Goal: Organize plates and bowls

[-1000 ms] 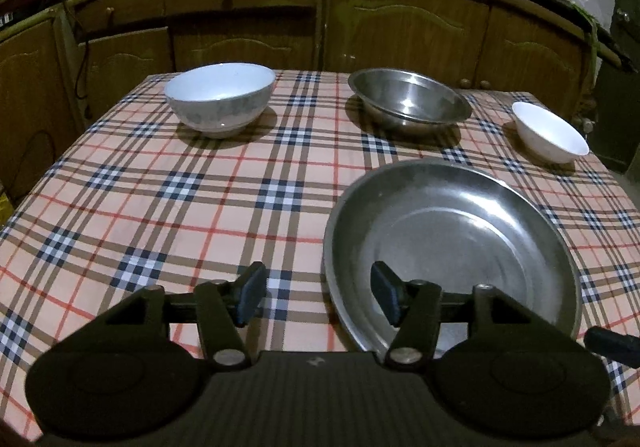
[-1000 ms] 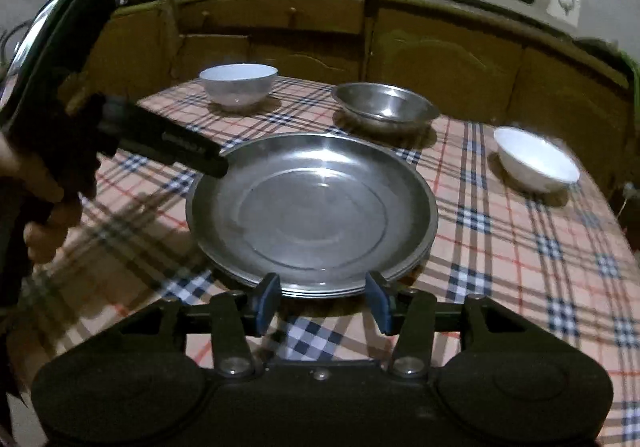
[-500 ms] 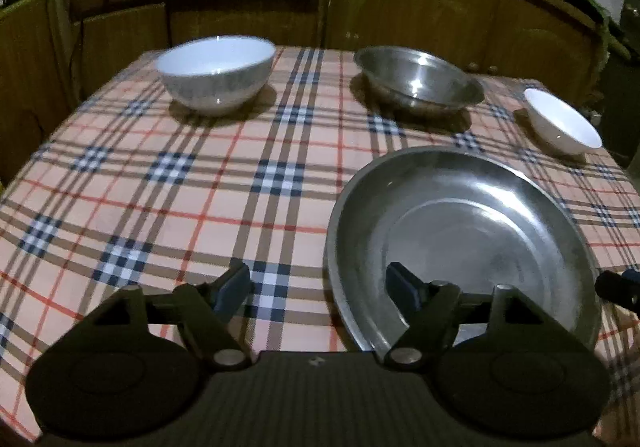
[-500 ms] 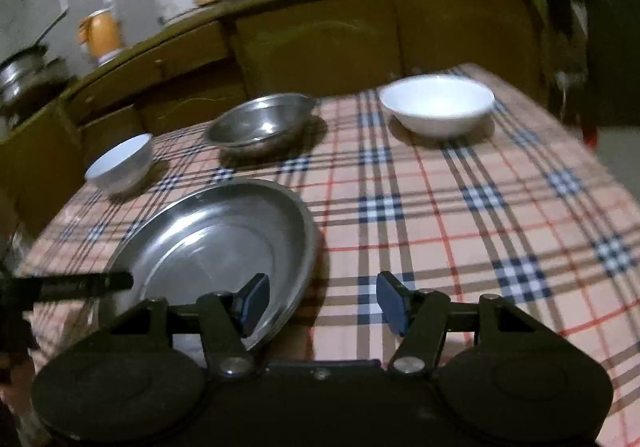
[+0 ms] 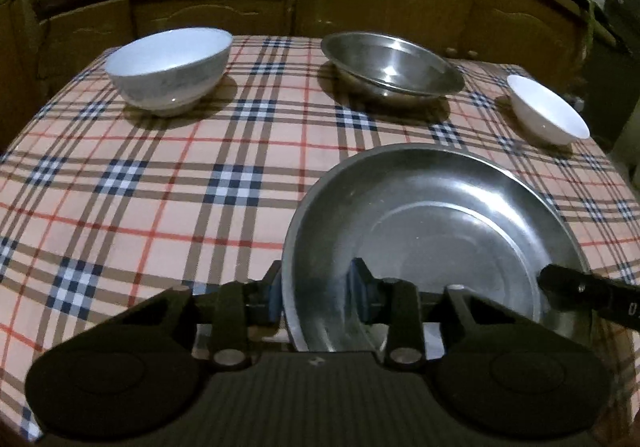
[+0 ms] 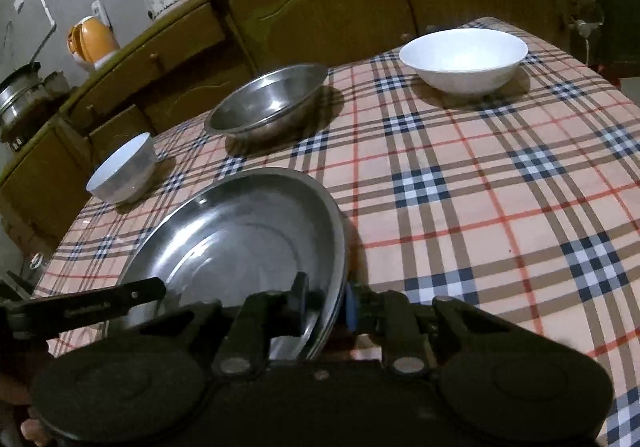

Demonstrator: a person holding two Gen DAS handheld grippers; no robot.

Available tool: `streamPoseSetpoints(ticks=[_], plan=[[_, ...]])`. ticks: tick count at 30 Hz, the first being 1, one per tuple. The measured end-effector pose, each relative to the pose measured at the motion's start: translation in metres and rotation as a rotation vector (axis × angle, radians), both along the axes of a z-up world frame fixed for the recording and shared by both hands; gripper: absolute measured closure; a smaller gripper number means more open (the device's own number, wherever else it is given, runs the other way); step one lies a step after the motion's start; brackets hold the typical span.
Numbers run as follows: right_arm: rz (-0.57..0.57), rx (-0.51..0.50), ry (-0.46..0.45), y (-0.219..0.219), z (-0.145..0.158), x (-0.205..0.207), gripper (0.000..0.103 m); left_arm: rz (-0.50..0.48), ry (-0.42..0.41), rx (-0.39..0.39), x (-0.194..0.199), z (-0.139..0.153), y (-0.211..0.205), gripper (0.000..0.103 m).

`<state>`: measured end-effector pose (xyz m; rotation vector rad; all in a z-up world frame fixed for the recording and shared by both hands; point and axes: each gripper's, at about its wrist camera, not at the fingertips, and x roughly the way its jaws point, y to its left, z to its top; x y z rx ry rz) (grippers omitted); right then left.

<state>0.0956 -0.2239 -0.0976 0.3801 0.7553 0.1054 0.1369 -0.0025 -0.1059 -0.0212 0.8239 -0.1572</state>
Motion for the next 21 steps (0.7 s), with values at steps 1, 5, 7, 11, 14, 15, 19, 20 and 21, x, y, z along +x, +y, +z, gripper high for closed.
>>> streamPoseSetpoints(ticks=[1,5,7,11,14,15,19,20,21], plan=[[0.001,0.007,0.003,0.0,0.0,-0.001,0.078,0.003,0.007,-0.003,0.0,0.0,0.001,0.068],[0.012,0.001,-0.02,0.004,0.009,-0.007,0.078,0.015,-0.004,-0.005,-0.004,0.008,0.007,0.07],[0.014,0.006,-0.032,0.006,0.016,-0.009,0.078,0.021,-0.009,-0.002,-0.007,0.013,0.01,0.071],[0.031,0.001,-0.062,0.014,0.029,-0.014,0.078,0.026,-0.036,-0.002,-0.015,0.026,0.019,0.072],[0.041,-0.004,-0.077,0.023,0.038,-0.017,0.078,0.033,-0.062,0.002,-0.022,0.036,0.026,0.073],[0.047,-0.006,-0.085,0.026,0.041,-0.019,0.078,0.034,-0.07,0.006,-0.024,0.039,0.028,0.073],[0.071,-0.012,-0.113,0.038,0.054,-0.023,0.078,0.05,-0.103,0.004,-0.031,0.053,0.04,0.073],[0.078,-0.014,-0.123,0.042,0.057,-0.024,0.078,0.055,-0.111,0.003,-0.033,0.055,0.043,0.073],[0.085,-0.018,-0.129,0.047,0.06,-0.025,0.078,0.06,-0.119,0.005,-0.035,0.058,0.047,0.073]])
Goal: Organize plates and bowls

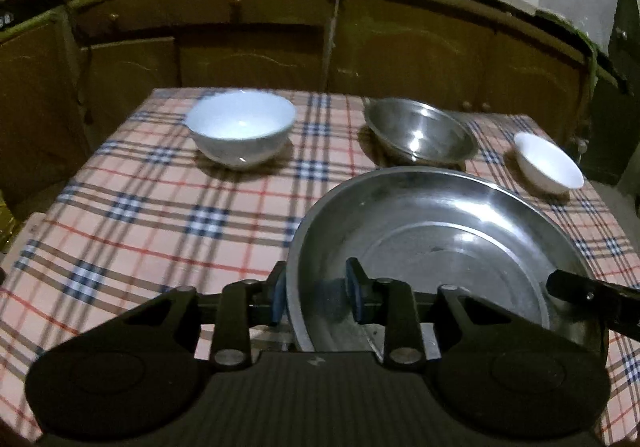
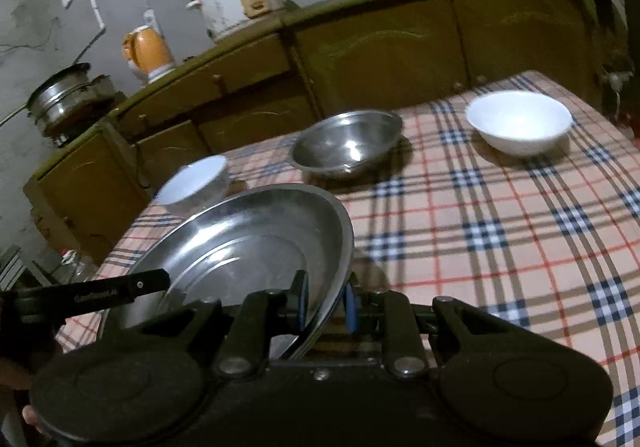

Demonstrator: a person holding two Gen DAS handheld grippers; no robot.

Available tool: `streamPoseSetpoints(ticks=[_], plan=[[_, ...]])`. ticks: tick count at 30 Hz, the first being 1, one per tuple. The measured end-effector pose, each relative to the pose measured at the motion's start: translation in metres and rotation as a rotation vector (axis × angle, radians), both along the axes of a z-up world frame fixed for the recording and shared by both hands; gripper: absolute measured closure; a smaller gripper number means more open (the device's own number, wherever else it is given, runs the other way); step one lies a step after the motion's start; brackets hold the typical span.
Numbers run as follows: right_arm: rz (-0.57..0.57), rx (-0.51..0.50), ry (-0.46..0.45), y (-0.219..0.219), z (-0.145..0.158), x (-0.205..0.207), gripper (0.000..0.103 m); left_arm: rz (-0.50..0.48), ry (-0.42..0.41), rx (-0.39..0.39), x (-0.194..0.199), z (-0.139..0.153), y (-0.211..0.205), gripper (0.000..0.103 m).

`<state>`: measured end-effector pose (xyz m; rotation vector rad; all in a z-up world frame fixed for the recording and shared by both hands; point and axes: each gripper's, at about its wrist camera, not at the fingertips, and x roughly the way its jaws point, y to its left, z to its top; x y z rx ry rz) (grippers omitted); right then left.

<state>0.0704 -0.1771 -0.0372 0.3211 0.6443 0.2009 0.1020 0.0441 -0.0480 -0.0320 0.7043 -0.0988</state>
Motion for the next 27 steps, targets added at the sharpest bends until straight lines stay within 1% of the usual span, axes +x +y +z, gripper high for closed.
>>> streamPoseSetpoints(ticks=[8,13,20,27], plan=[[0.061,-0.024,-0.024,0.041,0.012,-0.005,0.078,0.054,-0.043,0.007,-0.014,0.016,0.034,0.073],[0.1,-0.037,-0.029,0.072,0.014,-0.006,0.078,0.092,-0.048,0.007,-0.018,0.017,0.061,0.073],[0.137,-0.05,-0.012,0.111,0.007,0.002,0.078,0.141,-0.035,0.008,-0.017,0.011,0.094,0.073],[0.169,-0.074,0.02,0.151,-0.01,0.011,0.077,0.19,-0.004,0.001,-0.01,-0.006,0.129,0.073]])
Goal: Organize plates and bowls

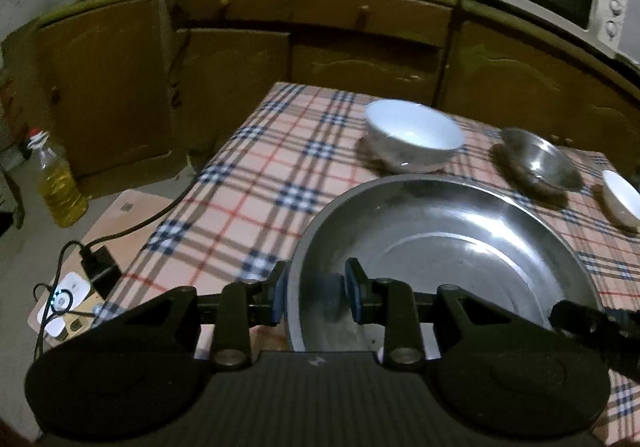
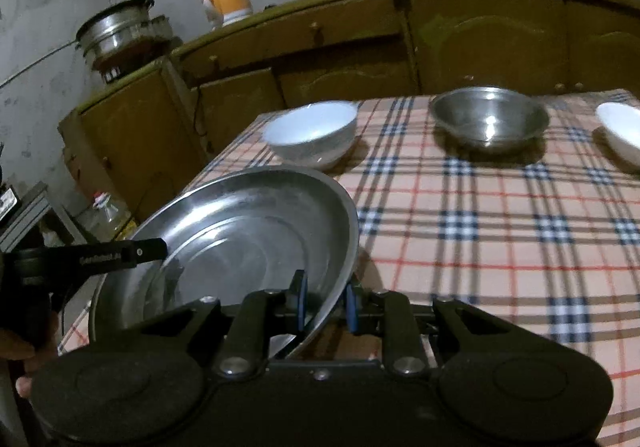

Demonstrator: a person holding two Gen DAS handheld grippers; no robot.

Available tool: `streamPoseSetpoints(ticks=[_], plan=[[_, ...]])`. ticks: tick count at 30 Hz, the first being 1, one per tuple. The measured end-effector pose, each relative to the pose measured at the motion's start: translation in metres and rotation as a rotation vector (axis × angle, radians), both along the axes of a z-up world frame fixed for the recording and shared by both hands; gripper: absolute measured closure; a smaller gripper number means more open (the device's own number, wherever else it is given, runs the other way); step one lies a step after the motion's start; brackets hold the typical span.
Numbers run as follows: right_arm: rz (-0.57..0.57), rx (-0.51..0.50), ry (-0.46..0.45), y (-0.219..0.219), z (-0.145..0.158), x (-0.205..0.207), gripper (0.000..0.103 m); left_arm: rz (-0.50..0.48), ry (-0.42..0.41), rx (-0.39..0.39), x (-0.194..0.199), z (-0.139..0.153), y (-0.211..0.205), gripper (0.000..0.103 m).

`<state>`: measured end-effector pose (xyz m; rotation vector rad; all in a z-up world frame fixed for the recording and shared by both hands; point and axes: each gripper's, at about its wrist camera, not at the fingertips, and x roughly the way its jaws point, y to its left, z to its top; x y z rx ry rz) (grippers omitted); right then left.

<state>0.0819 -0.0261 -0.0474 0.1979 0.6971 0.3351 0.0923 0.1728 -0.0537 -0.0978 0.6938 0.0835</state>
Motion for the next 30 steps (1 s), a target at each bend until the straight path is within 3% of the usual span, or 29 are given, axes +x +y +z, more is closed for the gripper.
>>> streamPoseSetpoints(ticks=[12,27,30], plan=[[0.017,-0.035,0.031,0.036,-0.023,0.013,0.076,0.043,0.031,-0.014,0.016,-0.023,0.03,0.073],[0.012,-0.026,0.071,0.041,-0.039,0.017,0.075,0.046,0.041,0.015,0.021,-0.039,0.034,0.071],[-0.013,-0.06,0.077,0.04,-0.038,0.016,0.071,0.049,0.04,0.017,0.021,-0.038,0.034,0.071]])
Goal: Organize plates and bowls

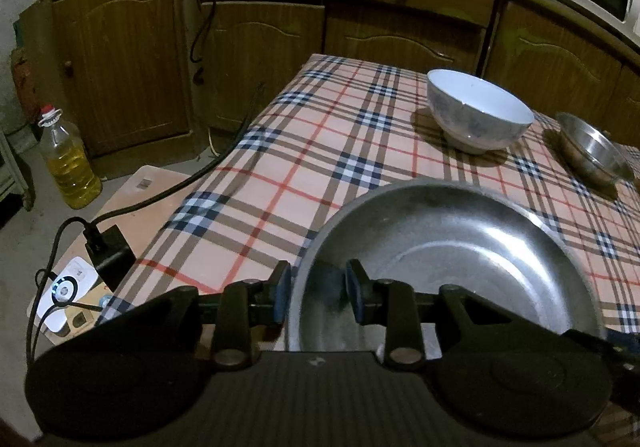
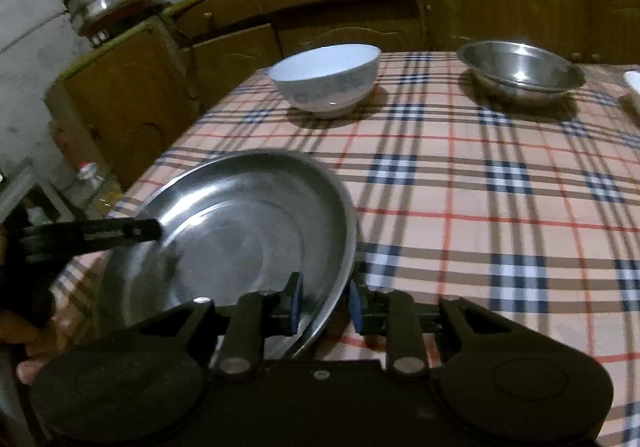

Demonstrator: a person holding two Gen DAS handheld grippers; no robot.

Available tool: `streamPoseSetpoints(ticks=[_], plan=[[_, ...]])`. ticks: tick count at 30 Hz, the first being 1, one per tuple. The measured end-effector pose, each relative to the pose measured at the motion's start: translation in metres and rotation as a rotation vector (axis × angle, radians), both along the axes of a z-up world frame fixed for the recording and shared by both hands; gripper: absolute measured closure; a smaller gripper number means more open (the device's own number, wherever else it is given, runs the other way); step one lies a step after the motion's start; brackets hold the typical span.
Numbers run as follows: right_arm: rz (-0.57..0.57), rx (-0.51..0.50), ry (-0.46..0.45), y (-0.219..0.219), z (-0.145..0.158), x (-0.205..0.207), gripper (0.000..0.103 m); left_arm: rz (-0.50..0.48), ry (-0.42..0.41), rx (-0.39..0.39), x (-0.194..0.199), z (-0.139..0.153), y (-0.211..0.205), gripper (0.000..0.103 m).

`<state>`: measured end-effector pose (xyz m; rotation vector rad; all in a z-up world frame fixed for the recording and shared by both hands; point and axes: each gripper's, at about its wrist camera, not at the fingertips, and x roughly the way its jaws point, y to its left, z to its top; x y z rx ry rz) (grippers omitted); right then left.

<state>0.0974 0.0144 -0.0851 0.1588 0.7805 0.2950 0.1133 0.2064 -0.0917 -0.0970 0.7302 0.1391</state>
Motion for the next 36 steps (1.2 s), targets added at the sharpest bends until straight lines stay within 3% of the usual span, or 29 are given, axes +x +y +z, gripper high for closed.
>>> streamPoseSetpoints(ticks=[10,17,25,36], plan=[[-0.01,0.014,-0.094,-0.027,0.032,-0.011,0.07,0.045,-0.017,0.032,-0.015,0.019,-0.006,0.07],[0.008,-0.041,-0.152,-0.059,0.053,-0.028,0.064,0.044,-0.04,0.045,-0.028,0.045,-0.027,0.067],[-0.067,-0.025,-0.196,-0.112,0.077,-0.036,0.055,-0.048,-0.092,0.06,-0.034,0.075,-0.086,0.065],[-0.142,-0.021,-0.254,-0.177,0.097,-0.036,0.051,-0.186,-0.11,0.063,-0.025,0.089,-0.163,0.065]])
